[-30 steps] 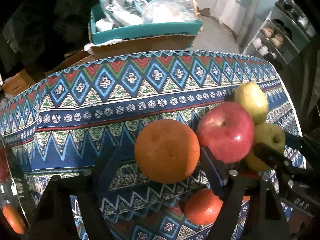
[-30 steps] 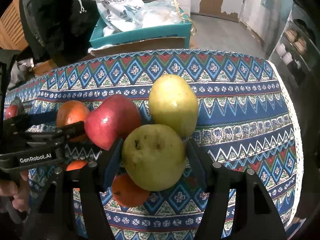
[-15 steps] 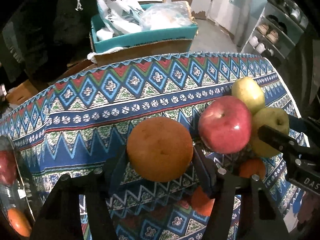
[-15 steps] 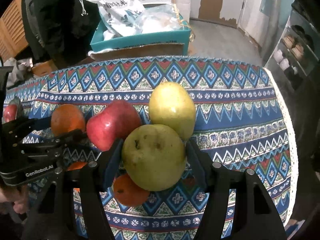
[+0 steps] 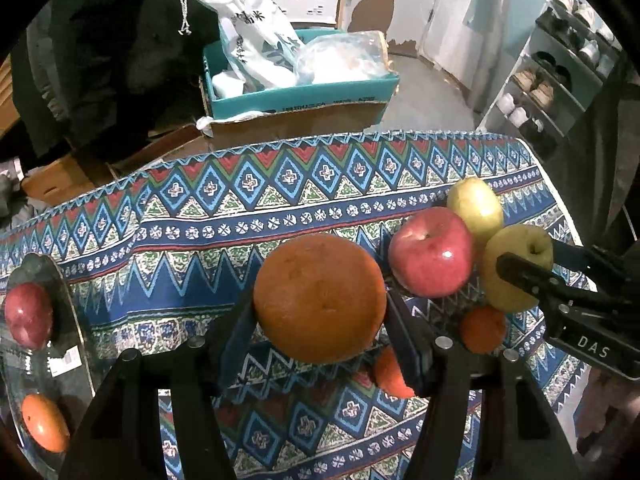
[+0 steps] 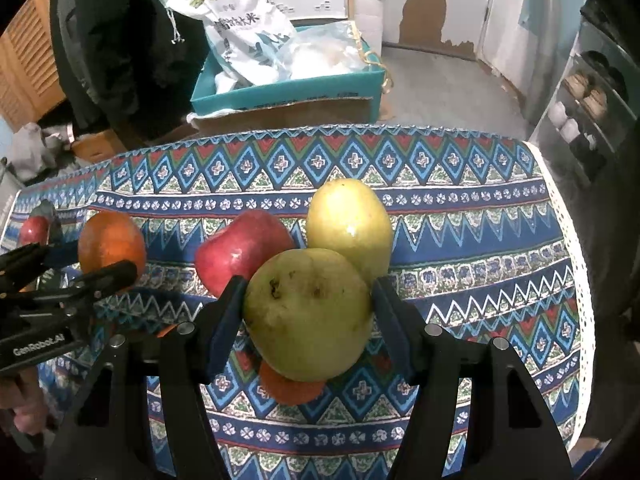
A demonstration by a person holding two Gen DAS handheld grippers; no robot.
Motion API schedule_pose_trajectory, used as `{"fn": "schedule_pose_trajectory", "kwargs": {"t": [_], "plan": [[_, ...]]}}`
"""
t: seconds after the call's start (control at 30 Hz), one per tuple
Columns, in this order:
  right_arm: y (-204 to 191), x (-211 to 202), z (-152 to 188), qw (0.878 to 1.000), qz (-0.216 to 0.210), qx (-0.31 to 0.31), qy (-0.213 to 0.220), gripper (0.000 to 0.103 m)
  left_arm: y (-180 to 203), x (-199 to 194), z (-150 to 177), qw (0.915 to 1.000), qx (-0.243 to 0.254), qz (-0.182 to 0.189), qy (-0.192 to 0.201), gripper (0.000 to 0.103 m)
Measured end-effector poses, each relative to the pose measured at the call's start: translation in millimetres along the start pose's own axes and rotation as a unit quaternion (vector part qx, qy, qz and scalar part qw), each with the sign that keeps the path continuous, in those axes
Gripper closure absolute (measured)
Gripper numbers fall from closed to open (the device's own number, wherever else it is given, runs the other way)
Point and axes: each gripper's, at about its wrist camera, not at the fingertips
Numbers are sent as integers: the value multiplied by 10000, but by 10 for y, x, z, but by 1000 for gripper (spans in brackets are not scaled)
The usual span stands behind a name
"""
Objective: Organize fruits
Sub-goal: 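Lift the orange with the left tool while the right tool lifts the pear toward the plate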
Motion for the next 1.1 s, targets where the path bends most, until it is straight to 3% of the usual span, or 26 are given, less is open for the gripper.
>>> {"fn": "schedule_pose_trajectory", "kwargs": {"t": [1.1], "plan": [[-463,-1020,-167,9913,-221,-476,1204,39,-75,-1319,32,9938,-58,-127,1106,38]]}}
Point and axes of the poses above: each gripper's, at about its wrist camera, not at the fingertips, and x roughly the way its jaws point, y to its right, z to its underside, and after that the axes turned 7 degrees about x, right-handed
